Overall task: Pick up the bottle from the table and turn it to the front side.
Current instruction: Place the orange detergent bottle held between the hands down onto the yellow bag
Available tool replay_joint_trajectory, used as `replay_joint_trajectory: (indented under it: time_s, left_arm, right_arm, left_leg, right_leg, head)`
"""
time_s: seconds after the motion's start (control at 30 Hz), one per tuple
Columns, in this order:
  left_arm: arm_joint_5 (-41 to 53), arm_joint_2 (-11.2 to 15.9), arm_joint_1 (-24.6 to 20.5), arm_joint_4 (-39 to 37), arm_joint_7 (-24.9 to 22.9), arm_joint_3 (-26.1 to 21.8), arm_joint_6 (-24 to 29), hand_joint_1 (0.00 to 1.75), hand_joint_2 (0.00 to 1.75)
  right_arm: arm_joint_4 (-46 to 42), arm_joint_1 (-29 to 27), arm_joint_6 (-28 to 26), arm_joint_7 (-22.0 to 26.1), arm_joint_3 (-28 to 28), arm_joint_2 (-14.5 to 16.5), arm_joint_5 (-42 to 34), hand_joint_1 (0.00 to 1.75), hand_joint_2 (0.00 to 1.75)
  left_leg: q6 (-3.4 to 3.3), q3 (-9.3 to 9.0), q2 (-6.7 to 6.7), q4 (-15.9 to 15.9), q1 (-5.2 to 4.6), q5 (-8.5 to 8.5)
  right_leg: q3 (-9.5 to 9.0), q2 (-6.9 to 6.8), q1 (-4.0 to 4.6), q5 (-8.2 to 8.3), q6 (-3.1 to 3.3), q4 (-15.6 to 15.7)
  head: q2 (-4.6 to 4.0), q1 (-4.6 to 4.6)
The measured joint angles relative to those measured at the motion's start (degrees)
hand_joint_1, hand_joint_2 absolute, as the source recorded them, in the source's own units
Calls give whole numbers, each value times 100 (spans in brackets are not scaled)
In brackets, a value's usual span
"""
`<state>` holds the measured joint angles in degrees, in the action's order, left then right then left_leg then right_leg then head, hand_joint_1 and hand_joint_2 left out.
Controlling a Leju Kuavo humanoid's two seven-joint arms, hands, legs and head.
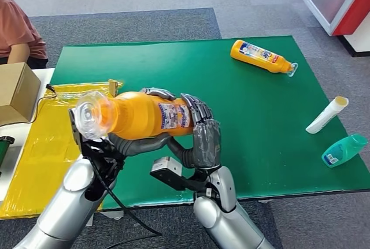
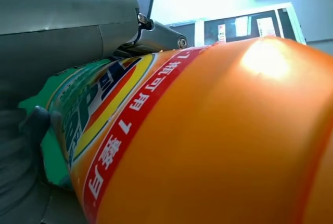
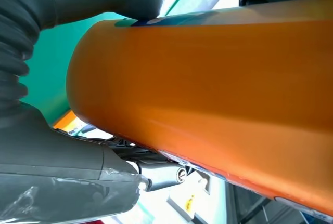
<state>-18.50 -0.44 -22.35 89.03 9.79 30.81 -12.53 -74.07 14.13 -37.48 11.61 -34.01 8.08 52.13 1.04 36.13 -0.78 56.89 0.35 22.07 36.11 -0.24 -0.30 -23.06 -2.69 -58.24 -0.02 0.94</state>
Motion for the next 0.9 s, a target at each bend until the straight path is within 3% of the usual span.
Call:
replay_joint_trajectory:
  time_s: [0.03, 0.13, 0.33, 0.57, 0.63, 0.73, 0.8, 0.9]
  left_arm:
    - [36, 0, 1, 0, 12, -1, 23, 175, 175]
    - [429, -2, 47, 10, 143, 0, 351, 175, 175]
    - [1804, -7, 358, 255, 589, -138, 1786, 175, 175]
    - [4250, 58, 775, 671, 784, -345, 3595, 175, 175]
    - [5312, 81, 905, 758, 600, -427, 4081, 175, 175]
    - [7826, 103, 1119, 822, -79, -609, 4798, 175, 175]
    - [9161, 126, 1257, 830, -643, -716, 4828, 175, 175]
    - [9900, 184, 1367, 758, -1306, -819, 4342, 175, 175]
  right_arm:
    - [0, -5, 42, 3, 0, 0, -67, 0, 175]
    - [-1, -19, 331, 34, 25, -1, -581, 0, 175]
    - [-44, -109, 969, 300, 464, -16, -2268, 0, 175]
    - [-359, -318, 1073, 417, 1180, -77, -2834, 0, 175]
    - [-474, -377, 1074, 431, 1362, -91, -2867, 0, 175]
    - [-647, -452, 1075, 455, 1608, -95, -2877, 0, 175]
    - [-777, -500, 1078, 462, 1752, -95, -2880, 0, 175]
    - [-1002, -572, 1128, 448, 1944, -95, -2854, 0, 175]
  left_leg:
    - [0, 0, 0, 0, 0, 0]
    - [0, 0, 0, 0, 0, 0]
    - [0, 0, 0, 0, 0, 1]
    - [-2, 1, 0, 0, 0, 3]
    - [-2, 1, 0, 0, 0, 4]
    - [-2, 0, 0, 0, 0, 4]
    - [-2, 0, 0, 0, 0, 5]
    - [-2, 0, 0, 0, 0, 5]
  right_leg:
    - [0, 0, 0, 0, 0, 0]
    - [-1, 0, 0, 0, 0, 0]
    - [0, 0, 0, 0, 0, 0]
    - [0, 0, 0, -1, 0, 0]
    - [0, 0, 0, -1, 0, 0]
    - [0, 0, 0, -3, 0, 0]
    - [0, 0, 0, -4, 2, 1]
    - [2, 0, 0, -5, 4, 1]
  head:
    - [0, 0]
    - [0, 0]
    - [0, -1]
    - [0, 0]
    - [0, -1]
    - [0, 0]
    - [0, 0]
    - [0, -1]
